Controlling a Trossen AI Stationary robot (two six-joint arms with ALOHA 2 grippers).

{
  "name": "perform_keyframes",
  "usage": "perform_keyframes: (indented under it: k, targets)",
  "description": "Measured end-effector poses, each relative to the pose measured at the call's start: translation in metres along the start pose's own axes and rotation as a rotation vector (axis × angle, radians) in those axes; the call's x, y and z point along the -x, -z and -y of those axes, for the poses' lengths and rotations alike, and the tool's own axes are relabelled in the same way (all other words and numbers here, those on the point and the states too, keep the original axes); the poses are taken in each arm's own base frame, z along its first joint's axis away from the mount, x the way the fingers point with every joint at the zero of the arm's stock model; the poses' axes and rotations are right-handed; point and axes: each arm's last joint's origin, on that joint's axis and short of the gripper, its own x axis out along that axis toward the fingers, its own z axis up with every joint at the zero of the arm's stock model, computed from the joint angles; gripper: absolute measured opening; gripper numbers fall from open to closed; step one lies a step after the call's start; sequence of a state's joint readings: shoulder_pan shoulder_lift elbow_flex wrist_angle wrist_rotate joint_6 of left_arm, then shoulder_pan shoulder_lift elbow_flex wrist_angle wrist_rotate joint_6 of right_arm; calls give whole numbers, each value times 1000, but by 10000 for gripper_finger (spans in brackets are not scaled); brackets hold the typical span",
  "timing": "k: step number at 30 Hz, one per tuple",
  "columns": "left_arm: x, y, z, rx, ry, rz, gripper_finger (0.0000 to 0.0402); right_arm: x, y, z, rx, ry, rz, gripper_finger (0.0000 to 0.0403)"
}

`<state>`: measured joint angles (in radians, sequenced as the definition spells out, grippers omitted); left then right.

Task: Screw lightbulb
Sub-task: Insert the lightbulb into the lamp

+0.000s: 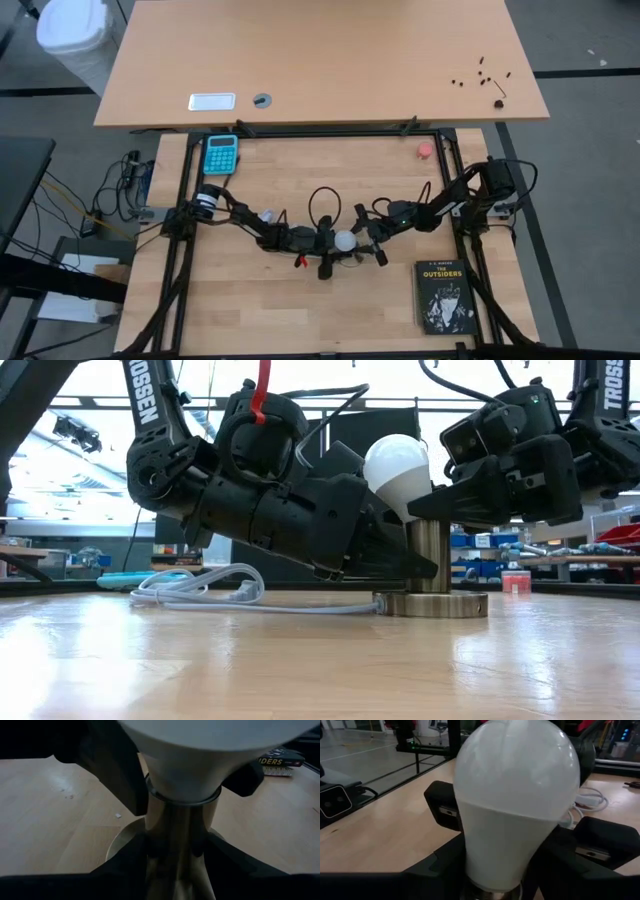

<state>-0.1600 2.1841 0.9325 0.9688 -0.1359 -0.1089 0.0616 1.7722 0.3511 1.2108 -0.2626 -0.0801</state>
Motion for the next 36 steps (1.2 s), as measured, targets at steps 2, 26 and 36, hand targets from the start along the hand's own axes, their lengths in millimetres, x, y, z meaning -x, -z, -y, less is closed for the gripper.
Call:
perform_keyframes:
  k: [2, 26, 36]
  targets:
    - [0, 0, 0, 0, 1, -1, 166, 0, 0, 0, 3, -1, 1, 214]
    - [0, 1, 1, 1, 4, -8, 167, 35, 17, -8, -31, 70, 18, 217]
    - [0, 1, 1, 0, 7, -6, 168, 38, 12, -20, -16, 52, -2, 216]
